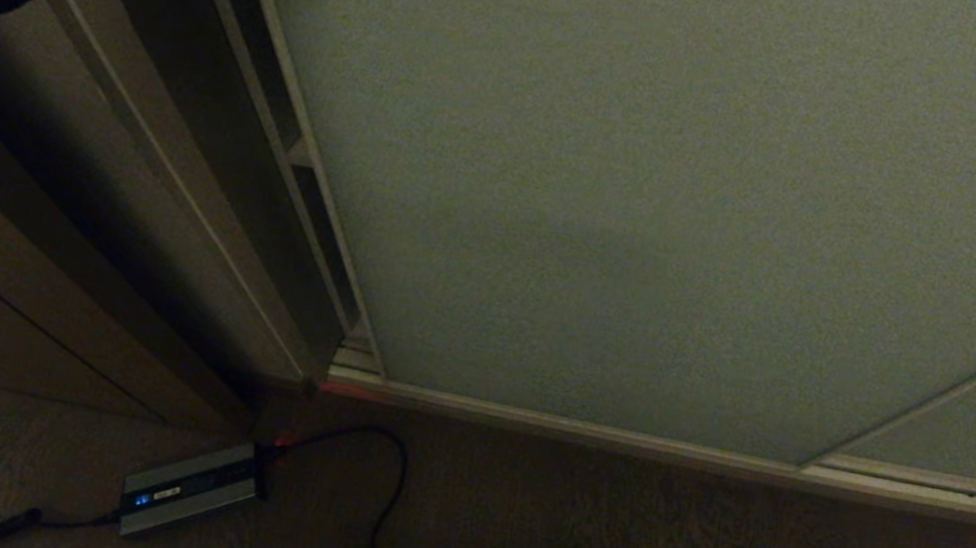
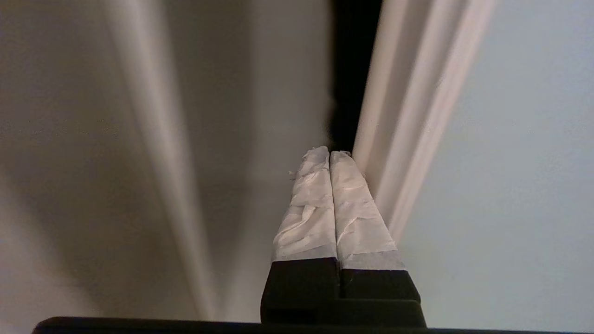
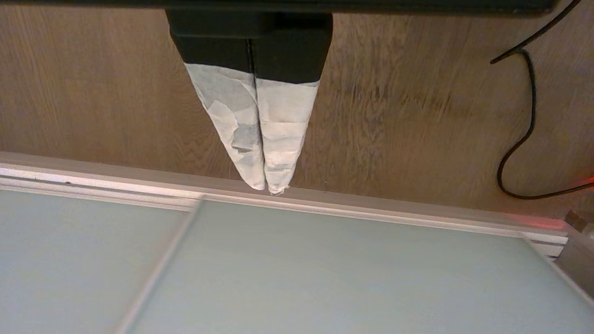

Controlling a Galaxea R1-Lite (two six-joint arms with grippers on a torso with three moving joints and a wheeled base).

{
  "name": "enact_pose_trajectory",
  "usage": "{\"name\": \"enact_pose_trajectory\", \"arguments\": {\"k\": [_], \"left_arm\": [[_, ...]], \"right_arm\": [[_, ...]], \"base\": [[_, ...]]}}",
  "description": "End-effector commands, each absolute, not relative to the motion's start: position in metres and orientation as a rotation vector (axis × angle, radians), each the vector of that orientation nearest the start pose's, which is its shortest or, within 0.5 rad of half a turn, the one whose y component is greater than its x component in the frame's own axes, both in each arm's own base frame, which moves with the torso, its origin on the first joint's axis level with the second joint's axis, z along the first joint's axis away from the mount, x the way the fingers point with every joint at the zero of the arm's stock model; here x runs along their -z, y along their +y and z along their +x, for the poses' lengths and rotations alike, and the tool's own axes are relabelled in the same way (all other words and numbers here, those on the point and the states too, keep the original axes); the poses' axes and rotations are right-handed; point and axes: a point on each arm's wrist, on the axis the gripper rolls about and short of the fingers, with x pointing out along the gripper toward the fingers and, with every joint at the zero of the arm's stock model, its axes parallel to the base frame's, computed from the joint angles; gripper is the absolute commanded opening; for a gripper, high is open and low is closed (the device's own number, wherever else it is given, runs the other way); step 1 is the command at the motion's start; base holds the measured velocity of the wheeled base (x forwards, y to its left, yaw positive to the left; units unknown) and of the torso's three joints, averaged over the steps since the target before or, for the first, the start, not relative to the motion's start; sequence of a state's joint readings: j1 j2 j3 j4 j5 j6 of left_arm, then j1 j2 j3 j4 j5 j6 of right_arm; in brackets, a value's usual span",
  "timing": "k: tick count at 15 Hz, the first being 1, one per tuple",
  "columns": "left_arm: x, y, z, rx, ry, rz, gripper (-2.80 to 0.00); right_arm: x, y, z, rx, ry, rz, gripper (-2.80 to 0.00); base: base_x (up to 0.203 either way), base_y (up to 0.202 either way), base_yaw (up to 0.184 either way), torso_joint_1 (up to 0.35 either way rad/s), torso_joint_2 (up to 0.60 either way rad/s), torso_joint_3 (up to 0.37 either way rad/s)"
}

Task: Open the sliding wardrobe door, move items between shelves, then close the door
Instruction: Open the door

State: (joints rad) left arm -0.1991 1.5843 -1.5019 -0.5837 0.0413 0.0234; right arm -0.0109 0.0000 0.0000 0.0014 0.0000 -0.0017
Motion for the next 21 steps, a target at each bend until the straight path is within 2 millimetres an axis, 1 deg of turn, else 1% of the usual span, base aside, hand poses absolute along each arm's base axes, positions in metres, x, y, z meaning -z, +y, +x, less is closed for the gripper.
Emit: {"name": "enact_pose_trajectory", "arguments": {"k": [1, 5, 6, 8, 10, 12, 13, 14, 15, 16, 17, 18, 19, 21], "left_arm": [[-0.409, -0.069, 0.266, 0.201, -0.490, -0.048, -2.80], [-0.403, -0.108, 0.262, 0.332, -0.463, -0.065, -2.80], [-0.403, -0.113, 0.262, 0.346, -0.462, -0.064, -2.80], [-0.407, -0.109, 0.255, 0.339, -0.465, -0.070, -2.80], [-0.419, -0.094, 0.237, 0.318, -0.491, -0.084, -2.80], [-0.427, -0.079, 0.209, 0.314, -0.489, -0.130, -2.80], [-0.427, -0.070, 0.192, 0.306, -0.479, -0.146, -2.80], [-0.424, -0.057, 0.175, 0.281, -0.452, -0.149, -2.80], [-0.415, -0.044, 0.158, 0.244, -0.408, -0.142, -2.80], [-0.401, -0.032, 0.144, 0.194, -0.347, -0.128, -2.80], [-0.386, -0.022, 0.129, 0.144, -0.291, -0.116, -2.80], [-0.367, -0.013, 0.113, 0.094, -0.231, -0.101, -2.80], [-0.349, -0.007, 0.095, 0.064, -0.191, -0.088, -2.80], [-0.310, -0.002, 0.056, 0.051, -0.135, -0.055, -2.80]], "right_arm": [[-0.074, 0.000, -0.022, 0.011, 0.008, -0.001, -2.80], [-0.074, 0.000, -0.022, 0.011, 0.006, -0.001, -2.80], [-0.074, 0.000, -0.022, 0.011, 0.008, -0.001, -2.80], [-0.074, 0.000, -0.022, 0.011, 0.008, -0.001, -2.80], [-0.074, 0.000, -0.022, 0.011, 0.007, -0.001, -2.80], [-0.074, 0.000, -0.022, 0.011, 0.008, -0.001, -2.80], [-0.074, 0.000, -0.022, 0.011, 0.006, -0.002, -2.80], [-0.074, 0.000, -0.022, 0.011, 0.008, -0.001, -2.80], [-0.074, 0.000, -0.022, 0.011, 0.007, -0.001, -2.80], [-0.074, 0.000, -0.022, 0.011, 0.007, -0.001, -2.80], [-0.074, 0.000, -0.022, 0.011, 0.008, -0.001, -2.80], [-0.074, 0.000, -0.022, 0.011, 0.006, -0.002, -2.80], [-0.074, 0.000, -0.022, 0.011, 0.007, -0.001, -2.80], [-0.074, 0.000, -0.022, 0.011, 0.008, -0.001, -2.80]], "base": [[0.000, 0.000, 0.000, 0.000, 0.00, 0.000], [0.000, 0.000, 0.000, 0.000, 0.00, 0.000], [0.000, 0.000, 0.000, 0.000, 0.00, 0.000], [0.000, 0.000, 0.000, 0.000, 0.00, 0.000], [0.000, 0.000, 0.000, 0.000, 0.00, 0.000], [0.000, 0.000, 0.000, 0.000, 0.00, 0.000], [0.000, 0.000, 0.000, 0.000, 0.00, 0.000], [0.000, 0.000, 0.000, 0.000, 0.00, 0.000], [0.000, 0.000, 0.000, 0.000, 0.00, 0.000], [0.000, 0.000, 0.000, 0.000, 0.00, 0.000], [0.000, 0.000, 0.000, 0.000, 0.00, 0.000], [0.000, 0.000, 0.000, 0.000, 0.00, 0.000], [0.000, 0.000, 0.000, 0.000, 0.00, 0.000], [0.000, 0.000, 0.000, 0.000, 0.00, 0.000]]}}
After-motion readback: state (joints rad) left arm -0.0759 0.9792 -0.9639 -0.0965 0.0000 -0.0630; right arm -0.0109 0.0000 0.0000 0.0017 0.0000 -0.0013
